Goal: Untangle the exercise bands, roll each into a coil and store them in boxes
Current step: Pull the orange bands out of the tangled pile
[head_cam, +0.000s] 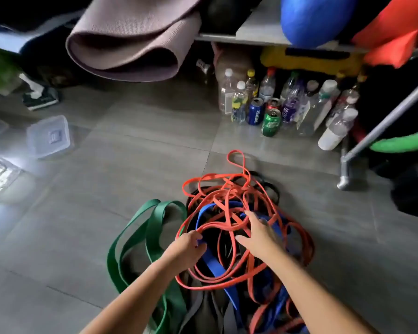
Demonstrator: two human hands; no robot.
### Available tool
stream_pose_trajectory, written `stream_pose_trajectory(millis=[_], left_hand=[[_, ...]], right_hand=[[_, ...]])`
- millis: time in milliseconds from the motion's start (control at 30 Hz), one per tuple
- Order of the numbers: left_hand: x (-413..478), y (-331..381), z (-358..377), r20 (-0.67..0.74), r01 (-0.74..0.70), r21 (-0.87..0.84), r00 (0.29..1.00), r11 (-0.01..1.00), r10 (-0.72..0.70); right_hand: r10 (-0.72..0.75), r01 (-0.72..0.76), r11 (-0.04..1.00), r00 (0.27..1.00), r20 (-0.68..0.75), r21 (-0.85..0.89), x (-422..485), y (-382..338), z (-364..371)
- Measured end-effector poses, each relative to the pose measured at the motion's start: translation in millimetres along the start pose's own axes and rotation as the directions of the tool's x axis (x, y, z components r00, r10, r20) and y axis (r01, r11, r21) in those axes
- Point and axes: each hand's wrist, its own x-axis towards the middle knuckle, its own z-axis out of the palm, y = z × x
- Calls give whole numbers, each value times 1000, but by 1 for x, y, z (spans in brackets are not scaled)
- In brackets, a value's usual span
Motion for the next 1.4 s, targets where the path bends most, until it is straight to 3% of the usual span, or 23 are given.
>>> stream_pose_trajectory(millis=[167, 300, 400, 533, 667, 833, 967, 1067, 1200, 1400], left_hand=[[19, -2, 39, -49, 2, -141, 999, 990, -9], [30, 5, 61, -56, -12, -220, 998, 975, 0], [30, 19, 62, -134, -84, -245, 990, 966, 52], [13, 39, 47, -281, -137, -230, 957, 964, 69], [-22, 63, 23, -166, -250, -82, 958, 965, 234], [-82, 91, -7, -123, -296, 51, 946, 954, 300], [-135, 108, -47, -198, -349, 115, 909, 930, 366], [-173, 118, -75, -250, -430, 71, 866, 900, 434], [-224, 130, -92, -239, -437, 5, 873, 900, 425], [-289, 143, -107, -271, -523, -163, 839, 837, 472]], right_hand=[[34, -30, 964, 999, 10, -266, 21, -1, 33], [-20, -40, 908, 990, -138, -417, 24, 4, 50], [-138, 54, 952, 954, -265, -301, 20, 12, 41], [-183, 200, 979, 943, -278, 34, -6, 24, 17], [-166, 198, 965, 968, -188, 172, -46, 22, -15], [-262, 280, 942, 958, -116, 183, -111, 5, -66], [-253, 289, 936, 949, -188, 199, -159, -5, -106], [-267, 309, 932, 939, -217, 190, -189, -11, -137], [-303, 379, 885, 910, -284, 270, -231, -30, -160], [-375, 498, 832, 829, -415, 243, -288, -63, -193]])
